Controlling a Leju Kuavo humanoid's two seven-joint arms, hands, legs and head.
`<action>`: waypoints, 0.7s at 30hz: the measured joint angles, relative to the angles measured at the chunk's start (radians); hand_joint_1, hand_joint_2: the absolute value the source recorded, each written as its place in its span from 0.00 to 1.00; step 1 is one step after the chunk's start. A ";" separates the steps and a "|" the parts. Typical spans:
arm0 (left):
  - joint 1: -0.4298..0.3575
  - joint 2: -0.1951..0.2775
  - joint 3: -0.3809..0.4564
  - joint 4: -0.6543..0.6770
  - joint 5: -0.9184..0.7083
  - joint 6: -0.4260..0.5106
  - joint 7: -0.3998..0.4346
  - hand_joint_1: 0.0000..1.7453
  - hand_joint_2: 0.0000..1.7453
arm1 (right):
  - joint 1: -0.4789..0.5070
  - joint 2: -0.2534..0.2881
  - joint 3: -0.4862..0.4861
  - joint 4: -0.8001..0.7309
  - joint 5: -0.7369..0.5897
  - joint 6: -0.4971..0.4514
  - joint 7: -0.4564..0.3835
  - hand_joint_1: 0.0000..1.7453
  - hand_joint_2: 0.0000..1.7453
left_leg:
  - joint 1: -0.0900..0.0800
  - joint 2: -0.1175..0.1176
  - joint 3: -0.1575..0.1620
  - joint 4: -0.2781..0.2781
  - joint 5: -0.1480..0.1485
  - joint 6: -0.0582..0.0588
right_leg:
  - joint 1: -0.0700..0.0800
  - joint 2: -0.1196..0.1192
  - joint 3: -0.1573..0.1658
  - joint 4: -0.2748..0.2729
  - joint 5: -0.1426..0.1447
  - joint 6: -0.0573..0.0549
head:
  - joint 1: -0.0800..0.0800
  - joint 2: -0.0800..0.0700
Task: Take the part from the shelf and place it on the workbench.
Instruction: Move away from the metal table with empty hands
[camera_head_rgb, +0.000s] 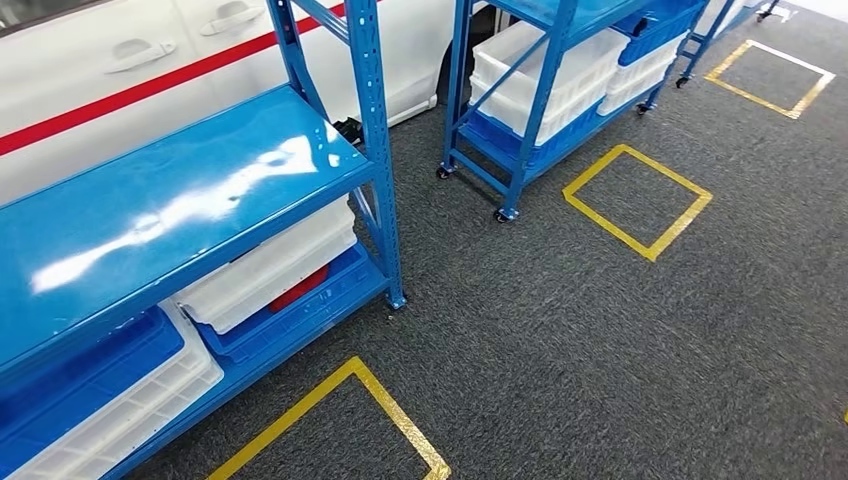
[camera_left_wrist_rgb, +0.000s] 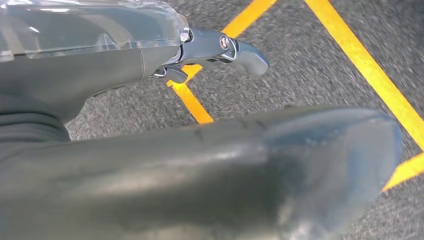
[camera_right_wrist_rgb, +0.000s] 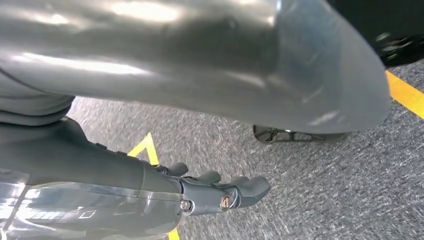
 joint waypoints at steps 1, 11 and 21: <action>0.001 -0.001 0.000 0.000 0.000 0.000 0.000 0.00 0.00 | 0.001 -0.001 0.000 0.000 0.000 -0.001 0.000 0.00 0.00 | 0.001 -0.016 0.001 0.004 -0.002 -0.003 | -0.001 0.006 0.014 -0.046 0.039 0.000 | 0.000 0.000; 0.008 -0.007 0.000 0.000 0.002 0.001 -0.001 0.00 0.00 | 0.005 -0.005 0.000 0.000 0.000 -0.001 0.000 0.00 0.00 | 0.004 0.007 -0.067 0.127 -0.075 -0.052 | -0.004 0.013 0.096 -0.263 0.135 -0.038 | 0.000 0.000; 0.002 -0.001 0.000 0.000 0.002 -0.001 0.000 0.00 0.00 | 0.000 -0.006 0.000 0.000 0.000 0.000 0.003 0.00 0.00 | -0.012 0.114 -0.010 0.028 -0.025 -0.026 | 0.010 -0.111 0.120 -0.265 0.115 -0.029 | 0.000 0.000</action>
